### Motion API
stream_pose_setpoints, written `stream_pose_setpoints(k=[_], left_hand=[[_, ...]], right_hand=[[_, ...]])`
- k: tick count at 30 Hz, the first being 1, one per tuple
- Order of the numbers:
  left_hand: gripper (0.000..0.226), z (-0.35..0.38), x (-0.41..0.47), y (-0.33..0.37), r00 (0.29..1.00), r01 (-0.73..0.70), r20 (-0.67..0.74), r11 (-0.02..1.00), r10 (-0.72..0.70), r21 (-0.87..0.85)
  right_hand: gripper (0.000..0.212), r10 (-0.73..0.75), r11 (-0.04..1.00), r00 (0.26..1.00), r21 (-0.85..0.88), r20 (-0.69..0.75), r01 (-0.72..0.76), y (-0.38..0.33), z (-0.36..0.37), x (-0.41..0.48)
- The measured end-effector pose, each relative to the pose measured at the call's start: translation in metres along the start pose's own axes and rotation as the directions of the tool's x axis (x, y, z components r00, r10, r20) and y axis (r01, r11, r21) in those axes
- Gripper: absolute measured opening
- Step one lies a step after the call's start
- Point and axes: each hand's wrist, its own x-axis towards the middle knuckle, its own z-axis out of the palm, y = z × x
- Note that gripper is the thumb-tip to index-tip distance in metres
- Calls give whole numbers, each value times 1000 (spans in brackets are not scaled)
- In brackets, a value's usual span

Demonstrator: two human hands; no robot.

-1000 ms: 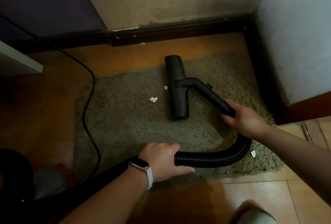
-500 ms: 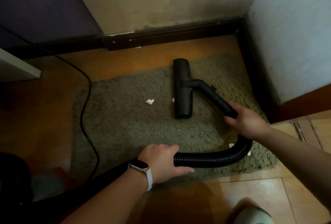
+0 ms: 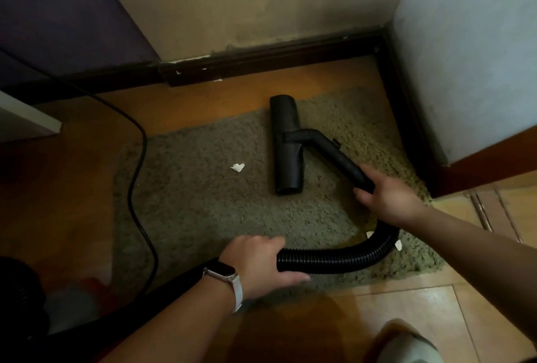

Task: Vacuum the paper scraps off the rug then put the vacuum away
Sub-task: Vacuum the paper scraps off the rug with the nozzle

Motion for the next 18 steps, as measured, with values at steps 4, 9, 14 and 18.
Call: stream_pose_setpoints(k=[4, 9, 14, 18], left_hand=[[73, 5, -3, -1, 1000, -6, 21, 1000, 6, -8], [73, 7, -4, 0, 1000, -4, 17, 1000, 4, 2], [69, 6, -3, -1, 1000, -6, 10, 1000, 6, 8], [73, 4, -3, -1, 1000, 1, 27, 1000, -1, -8]], right_hand=[[59, -18, 992, 999, -125, 38, 22, -8, 5, 0], [64, 24, 986, 998, -165, 52, -15, -7, 10, 3], [66, 37, 977, 998, -212, 48, -26, -6, 15, 5], [60, 23, 974, 999, -225, 39, -13, -6, 17, 4]])
